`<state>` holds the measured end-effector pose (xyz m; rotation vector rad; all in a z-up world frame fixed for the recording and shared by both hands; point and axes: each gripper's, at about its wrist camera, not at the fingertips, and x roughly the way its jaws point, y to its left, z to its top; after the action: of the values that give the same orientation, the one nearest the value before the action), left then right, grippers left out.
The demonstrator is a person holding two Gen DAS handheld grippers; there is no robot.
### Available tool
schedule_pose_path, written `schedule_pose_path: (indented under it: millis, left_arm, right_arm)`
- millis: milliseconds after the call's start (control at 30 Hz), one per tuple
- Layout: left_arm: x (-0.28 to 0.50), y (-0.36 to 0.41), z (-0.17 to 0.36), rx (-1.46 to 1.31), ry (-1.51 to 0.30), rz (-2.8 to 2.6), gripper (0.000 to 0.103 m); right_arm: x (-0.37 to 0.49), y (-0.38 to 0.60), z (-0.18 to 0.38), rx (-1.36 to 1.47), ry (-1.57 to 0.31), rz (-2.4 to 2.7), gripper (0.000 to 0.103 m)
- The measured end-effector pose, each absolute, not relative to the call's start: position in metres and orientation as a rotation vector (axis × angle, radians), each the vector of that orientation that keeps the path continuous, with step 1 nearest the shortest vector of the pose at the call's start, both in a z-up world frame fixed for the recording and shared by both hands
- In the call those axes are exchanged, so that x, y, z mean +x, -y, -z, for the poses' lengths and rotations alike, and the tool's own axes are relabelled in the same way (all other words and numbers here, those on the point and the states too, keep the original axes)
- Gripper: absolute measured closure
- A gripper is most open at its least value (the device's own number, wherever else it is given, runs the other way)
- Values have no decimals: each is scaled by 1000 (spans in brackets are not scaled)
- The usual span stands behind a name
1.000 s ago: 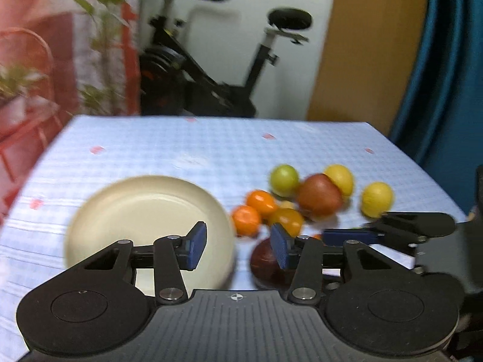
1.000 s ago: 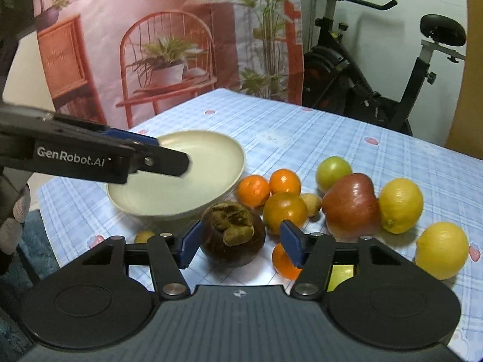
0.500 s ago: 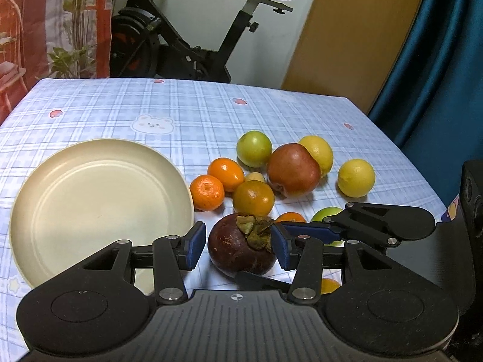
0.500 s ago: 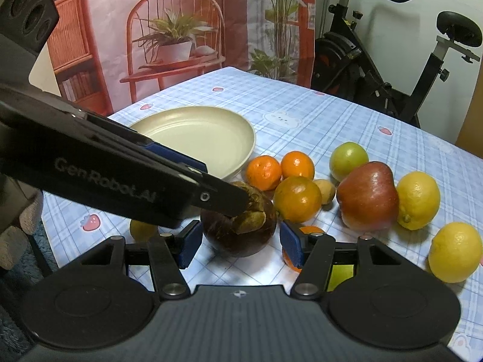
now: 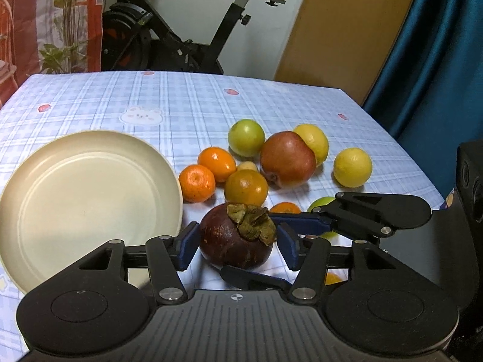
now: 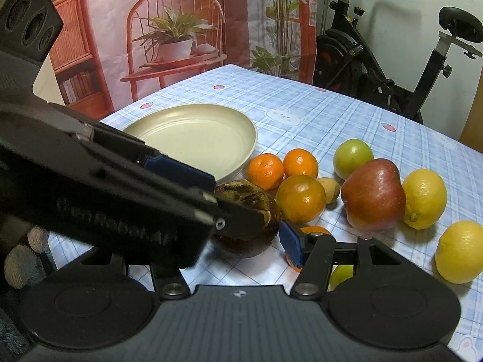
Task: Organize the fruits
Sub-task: 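Close the left gripper around the mangosteen, then lift the mangosteen with the left gripper and carry it over the cream plate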
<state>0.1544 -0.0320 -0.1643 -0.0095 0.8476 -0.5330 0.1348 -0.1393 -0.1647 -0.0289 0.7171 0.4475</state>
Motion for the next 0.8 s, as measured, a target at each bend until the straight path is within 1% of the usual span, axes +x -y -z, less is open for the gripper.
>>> schedule_pose_path:
  millis: [500, 800]
  left_arm:
    - [151, 29, 168, -37, -834, 530, 43]
    - [147, 23, 149, -56, -758, 532, 43]
  right_arm:
    - [132, 138, 166, -33, -708, -435, 43]
    - [127, 137, 148, -42, -661, -420, 43]
